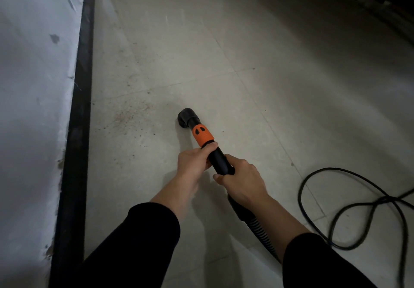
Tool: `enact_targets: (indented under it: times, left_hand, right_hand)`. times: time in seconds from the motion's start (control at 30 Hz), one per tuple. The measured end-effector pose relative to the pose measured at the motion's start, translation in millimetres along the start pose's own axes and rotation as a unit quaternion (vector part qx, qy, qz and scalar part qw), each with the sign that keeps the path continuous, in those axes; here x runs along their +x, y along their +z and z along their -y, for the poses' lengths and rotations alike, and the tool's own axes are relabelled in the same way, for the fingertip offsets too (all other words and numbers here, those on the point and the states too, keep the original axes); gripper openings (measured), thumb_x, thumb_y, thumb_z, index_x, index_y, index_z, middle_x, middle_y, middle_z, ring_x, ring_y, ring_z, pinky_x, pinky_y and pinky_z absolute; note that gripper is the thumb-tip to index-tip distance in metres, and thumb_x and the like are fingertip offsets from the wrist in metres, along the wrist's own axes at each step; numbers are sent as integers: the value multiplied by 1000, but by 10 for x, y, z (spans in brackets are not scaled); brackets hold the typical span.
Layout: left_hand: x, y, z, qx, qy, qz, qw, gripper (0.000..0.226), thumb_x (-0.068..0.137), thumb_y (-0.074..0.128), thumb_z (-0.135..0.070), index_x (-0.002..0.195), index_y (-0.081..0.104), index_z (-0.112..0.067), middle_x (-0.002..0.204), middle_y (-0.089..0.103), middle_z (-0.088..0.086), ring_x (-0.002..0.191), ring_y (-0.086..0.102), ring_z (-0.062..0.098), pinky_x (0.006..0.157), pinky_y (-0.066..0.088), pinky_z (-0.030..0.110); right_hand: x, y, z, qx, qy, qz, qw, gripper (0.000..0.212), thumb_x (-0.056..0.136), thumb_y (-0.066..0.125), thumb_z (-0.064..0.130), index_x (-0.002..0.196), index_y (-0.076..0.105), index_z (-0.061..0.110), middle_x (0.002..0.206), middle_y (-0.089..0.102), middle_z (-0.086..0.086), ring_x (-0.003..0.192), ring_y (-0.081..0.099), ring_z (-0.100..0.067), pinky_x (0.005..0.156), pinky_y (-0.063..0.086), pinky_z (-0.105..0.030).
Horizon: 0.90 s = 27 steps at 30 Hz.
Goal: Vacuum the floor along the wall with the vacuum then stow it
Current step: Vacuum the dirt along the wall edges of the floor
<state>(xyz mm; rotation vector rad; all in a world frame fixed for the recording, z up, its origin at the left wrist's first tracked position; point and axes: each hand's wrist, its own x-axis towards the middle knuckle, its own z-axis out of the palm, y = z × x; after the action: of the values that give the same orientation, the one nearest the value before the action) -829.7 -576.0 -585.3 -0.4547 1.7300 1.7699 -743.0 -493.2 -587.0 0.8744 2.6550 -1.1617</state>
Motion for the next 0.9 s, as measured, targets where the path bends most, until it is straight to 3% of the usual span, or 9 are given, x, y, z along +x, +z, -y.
enact_targets:
  times: [0.33, 0.43, 0.57, 0.9]
  left_hand:
    - [-56, -310, 20, -39, -3, -40, 998, 20, 77, 80, -16, 75, 63, -6, 88, 71, 14, 85, 71, 24, 72, 55, 24]
    - [-73, -377, 40, -47, -4, -52, 998, 20, 77, 80, -16, 73, 63, -5, 87, 71, 15, 84, 71, 23, 68, 55, 23]
    - [-76, -470, 67, -53, -6, -69, 996, 21, 74, 82, -16, 75, 64, -4, 88, 72, 17, 83, 72, 24, 74, 57, 28]
    - [-147, -654, 73, -94, -12, -72, 993, 18, 78, 79, -13, 80, 63, -4, 86, 71, 14, 81, 71, 20, 64, 57, 22]
  right_hand:
    - [-38, 180, 131, 7, -29, 35, 999, 20, 81, 65, 31, 100, 59, 29, 77, 61, 3, 74, 61, -23, 68, 51, -35]
    - [-68, 223, 167, 5, -35, 45, 998, 18, 81, 65, 31, 97, 59, 27, 75, 61, 2, 73, 61, -22, 67, 50, -35]
    - [-101, 266, 218, -2, -43, 55, 998, 15, 80, 65, 29, 93, 59, 24, 72, 60, 2, 70, 60, -22, 62, 46, -32]
    - [-161, 359, 327, 0, -57, 81, 995, 17, 79, 66, 28, 95, 60, 25, 72, 61, 3, 68, 61, -20, 59, 44, -28]
